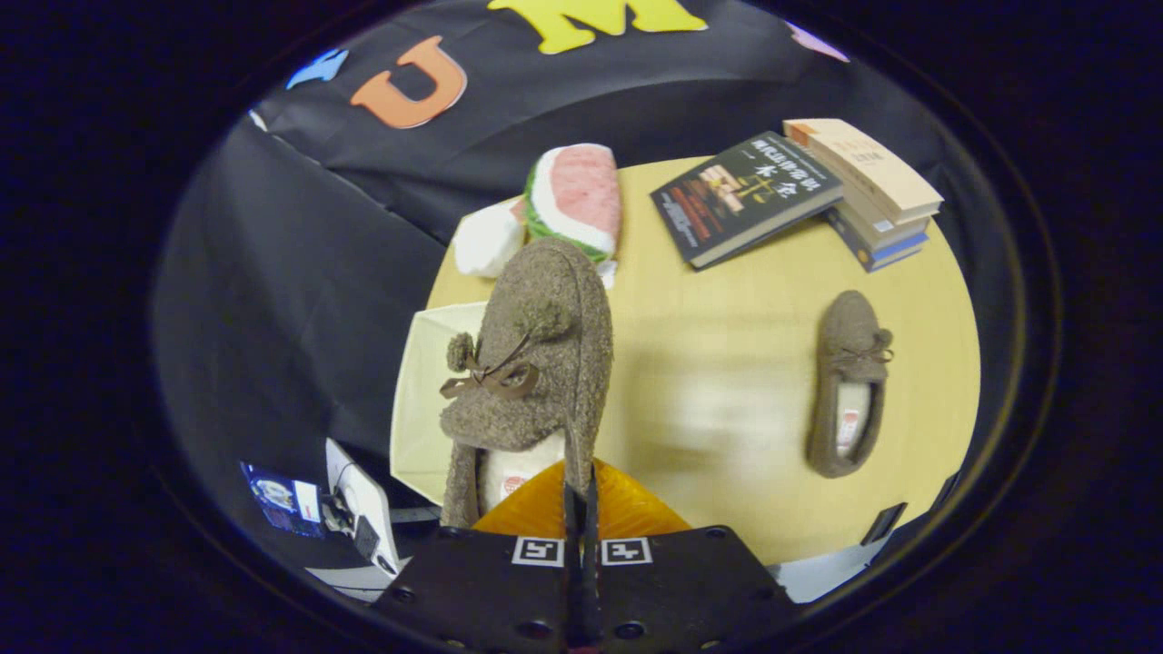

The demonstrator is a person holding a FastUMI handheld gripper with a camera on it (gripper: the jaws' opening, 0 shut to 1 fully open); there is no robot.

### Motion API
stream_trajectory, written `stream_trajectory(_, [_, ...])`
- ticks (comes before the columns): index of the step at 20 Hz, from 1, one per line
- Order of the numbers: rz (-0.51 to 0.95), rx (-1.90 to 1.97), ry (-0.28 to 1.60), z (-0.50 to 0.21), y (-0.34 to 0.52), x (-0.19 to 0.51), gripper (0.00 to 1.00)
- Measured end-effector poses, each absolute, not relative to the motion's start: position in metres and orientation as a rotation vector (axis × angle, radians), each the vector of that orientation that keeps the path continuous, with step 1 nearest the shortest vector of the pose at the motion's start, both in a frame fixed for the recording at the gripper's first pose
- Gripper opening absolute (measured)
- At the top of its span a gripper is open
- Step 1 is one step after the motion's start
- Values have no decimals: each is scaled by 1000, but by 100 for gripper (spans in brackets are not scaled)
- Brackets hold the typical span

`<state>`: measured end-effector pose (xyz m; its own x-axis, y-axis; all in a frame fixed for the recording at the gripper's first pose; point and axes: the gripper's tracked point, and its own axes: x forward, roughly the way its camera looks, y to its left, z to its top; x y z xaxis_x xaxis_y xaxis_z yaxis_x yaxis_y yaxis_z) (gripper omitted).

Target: Open the storage box then place both shoes into the box .Put the left shoe in first, then the right shoe, with the right side of both shoes facing outward in a uniform manner.

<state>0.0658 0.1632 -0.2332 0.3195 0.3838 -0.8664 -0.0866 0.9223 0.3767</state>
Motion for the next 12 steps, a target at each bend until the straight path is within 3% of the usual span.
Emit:
stream_trajectory(5, [366, 230, 1237, -248, 257, 61, 0])
stream_trajectory(12, [210, 190, 1315, -323, 333, 83, 0])
